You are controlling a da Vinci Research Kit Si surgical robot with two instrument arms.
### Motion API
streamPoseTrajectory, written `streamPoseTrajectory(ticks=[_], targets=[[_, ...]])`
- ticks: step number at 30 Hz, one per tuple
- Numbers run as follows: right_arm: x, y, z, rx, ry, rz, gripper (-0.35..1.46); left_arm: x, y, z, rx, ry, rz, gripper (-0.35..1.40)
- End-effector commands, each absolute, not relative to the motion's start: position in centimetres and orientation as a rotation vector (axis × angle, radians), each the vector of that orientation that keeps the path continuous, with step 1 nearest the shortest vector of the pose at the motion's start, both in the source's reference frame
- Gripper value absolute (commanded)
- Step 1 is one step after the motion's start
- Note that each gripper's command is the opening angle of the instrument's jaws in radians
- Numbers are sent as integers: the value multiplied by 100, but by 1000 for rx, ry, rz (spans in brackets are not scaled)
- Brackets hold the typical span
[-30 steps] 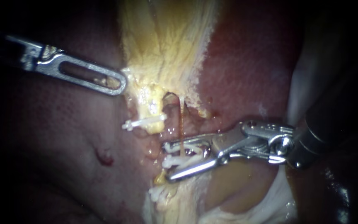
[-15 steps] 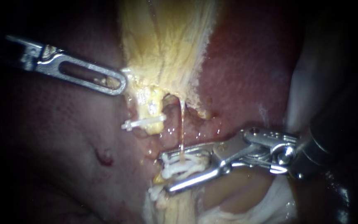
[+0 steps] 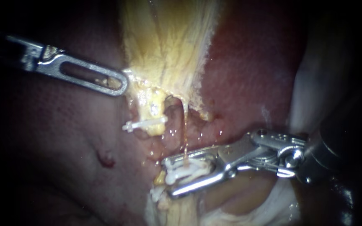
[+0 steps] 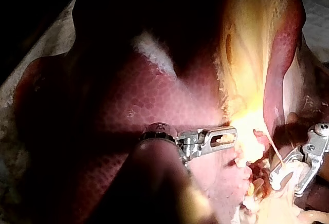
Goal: Clipping second clip right tube
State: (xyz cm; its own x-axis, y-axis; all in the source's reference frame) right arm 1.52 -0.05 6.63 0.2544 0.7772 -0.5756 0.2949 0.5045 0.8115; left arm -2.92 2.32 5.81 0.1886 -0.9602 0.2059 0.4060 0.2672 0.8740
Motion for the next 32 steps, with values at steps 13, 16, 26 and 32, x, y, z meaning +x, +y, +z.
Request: streamPoseTrajectory(ticks=[13, 16, 26, 32], targets=[[148, -6, 661, 1128, 1302, 396, -35, -292, 232, 580, 776, -894, -1110, -35], [148, -7, 661, 1142, 1292, 414, -35, -292, 232, 580, 776, -894, -1110, -35], [146, -7, 661, 1149, 1284, 423, -35, -291, 232, 581, 776, -894, -1110, -35], [146, -7, 661, 1150, 1284, 422, -35, -291, 232, 581, 777, -894, -1110, -35]])
